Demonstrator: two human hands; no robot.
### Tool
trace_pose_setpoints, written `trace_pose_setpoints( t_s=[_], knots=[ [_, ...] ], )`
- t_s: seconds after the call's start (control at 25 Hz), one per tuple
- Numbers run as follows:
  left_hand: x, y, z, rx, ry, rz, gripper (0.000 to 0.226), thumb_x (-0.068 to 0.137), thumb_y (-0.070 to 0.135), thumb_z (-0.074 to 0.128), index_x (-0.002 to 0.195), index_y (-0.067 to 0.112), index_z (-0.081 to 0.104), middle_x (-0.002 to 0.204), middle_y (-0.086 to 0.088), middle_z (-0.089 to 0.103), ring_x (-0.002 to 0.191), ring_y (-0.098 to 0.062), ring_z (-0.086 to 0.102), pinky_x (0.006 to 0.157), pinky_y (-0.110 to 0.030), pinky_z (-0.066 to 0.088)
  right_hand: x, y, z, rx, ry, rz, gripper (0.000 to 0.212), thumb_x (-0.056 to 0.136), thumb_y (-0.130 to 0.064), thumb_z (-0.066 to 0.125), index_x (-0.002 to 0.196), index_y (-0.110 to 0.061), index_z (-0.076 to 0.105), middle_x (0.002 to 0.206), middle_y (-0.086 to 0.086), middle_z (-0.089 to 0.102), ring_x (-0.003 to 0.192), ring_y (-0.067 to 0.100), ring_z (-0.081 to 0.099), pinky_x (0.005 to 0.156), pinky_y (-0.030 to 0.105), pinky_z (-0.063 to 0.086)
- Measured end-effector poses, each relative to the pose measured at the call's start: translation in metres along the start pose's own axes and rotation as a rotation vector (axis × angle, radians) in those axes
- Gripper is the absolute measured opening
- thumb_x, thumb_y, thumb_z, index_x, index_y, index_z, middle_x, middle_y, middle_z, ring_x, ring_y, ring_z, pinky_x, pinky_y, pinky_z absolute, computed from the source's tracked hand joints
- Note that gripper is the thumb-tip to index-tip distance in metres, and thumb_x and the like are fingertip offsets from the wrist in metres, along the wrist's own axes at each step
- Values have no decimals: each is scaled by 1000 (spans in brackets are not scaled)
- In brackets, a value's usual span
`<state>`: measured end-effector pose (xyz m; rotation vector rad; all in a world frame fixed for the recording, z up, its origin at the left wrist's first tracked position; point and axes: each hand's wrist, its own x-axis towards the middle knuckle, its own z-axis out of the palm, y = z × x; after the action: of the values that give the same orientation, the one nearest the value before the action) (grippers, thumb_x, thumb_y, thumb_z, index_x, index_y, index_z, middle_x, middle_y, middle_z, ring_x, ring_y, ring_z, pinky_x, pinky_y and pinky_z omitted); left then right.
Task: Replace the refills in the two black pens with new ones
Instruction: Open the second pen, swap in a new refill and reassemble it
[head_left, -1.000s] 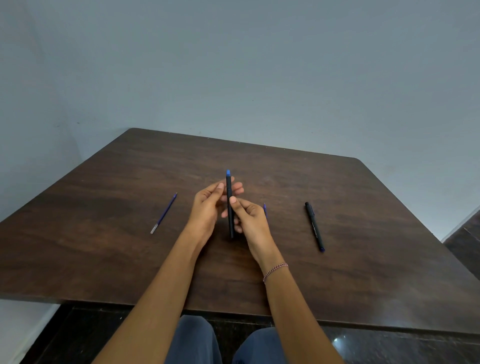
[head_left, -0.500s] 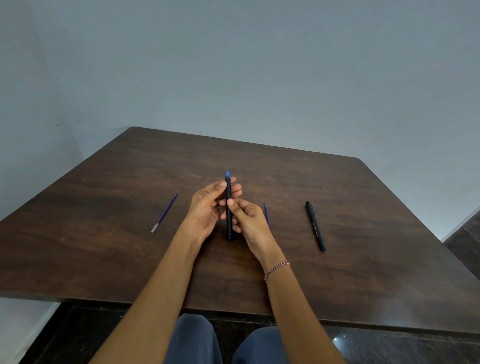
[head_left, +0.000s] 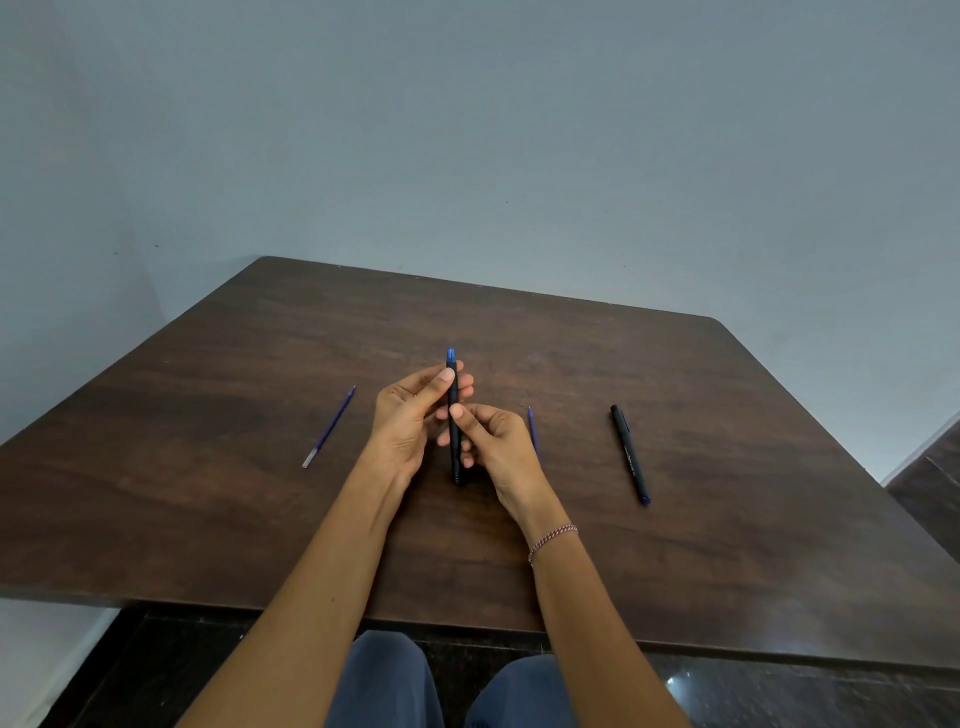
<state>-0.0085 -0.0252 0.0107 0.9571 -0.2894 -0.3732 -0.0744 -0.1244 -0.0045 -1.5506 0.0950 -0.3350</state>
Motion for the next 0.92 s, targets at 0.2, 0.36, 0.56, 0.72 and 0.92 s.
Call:
trace_pose_setpoints(
  t_s=[0.2,0.36,0.56,0.72,0.92],
  knots=[
    [0,0,-1,1,46,19,23,64,14,73,86,10,68,75,-4,74,72,-12,70,54,-19,53,-2,-2,-2,-133,32,-24,12,92,-23,61,89,-17,72,70,3,72,48,7,55,51,19,48],
    [0,0,2,16,49,1,26,60,12,74,84,12,63,69,0,71,70,-14,68,53,-22,55,-2,-1,1,-154,64,-31,10,85,-24,70,84,-13,69,65,3,70,45,10,55,46,21,49],
    [-1,1,2,-77,-162,-99,33,93,27,46,117,10,60,110,-10,70,106,-21,65,82,-31,56,-1,0,1,-74,66,-13,18,78,-28,76,79,-15,64,62,7,66,43,11,52,43,22,45],
    [-4,3,0,-87,-272,-128,43,95,12,26,126,9,56,120,-17,64,113,-25,61,70,-32,58,0,0,2,-45,84,-16,20,79,-27,76,81,-12,62,58,4,63,43,10,51,42,22,44],
    [-4,2,2,-65,-221,-90,34,96,10,39,113,20,67,103,-13,71,81,-23,69,41,-28,49,0,0,1,-60,87,-28,20,80,-23,75,87,-10,62,59,2,61,44,8,52,41,19,44]
  ],
)
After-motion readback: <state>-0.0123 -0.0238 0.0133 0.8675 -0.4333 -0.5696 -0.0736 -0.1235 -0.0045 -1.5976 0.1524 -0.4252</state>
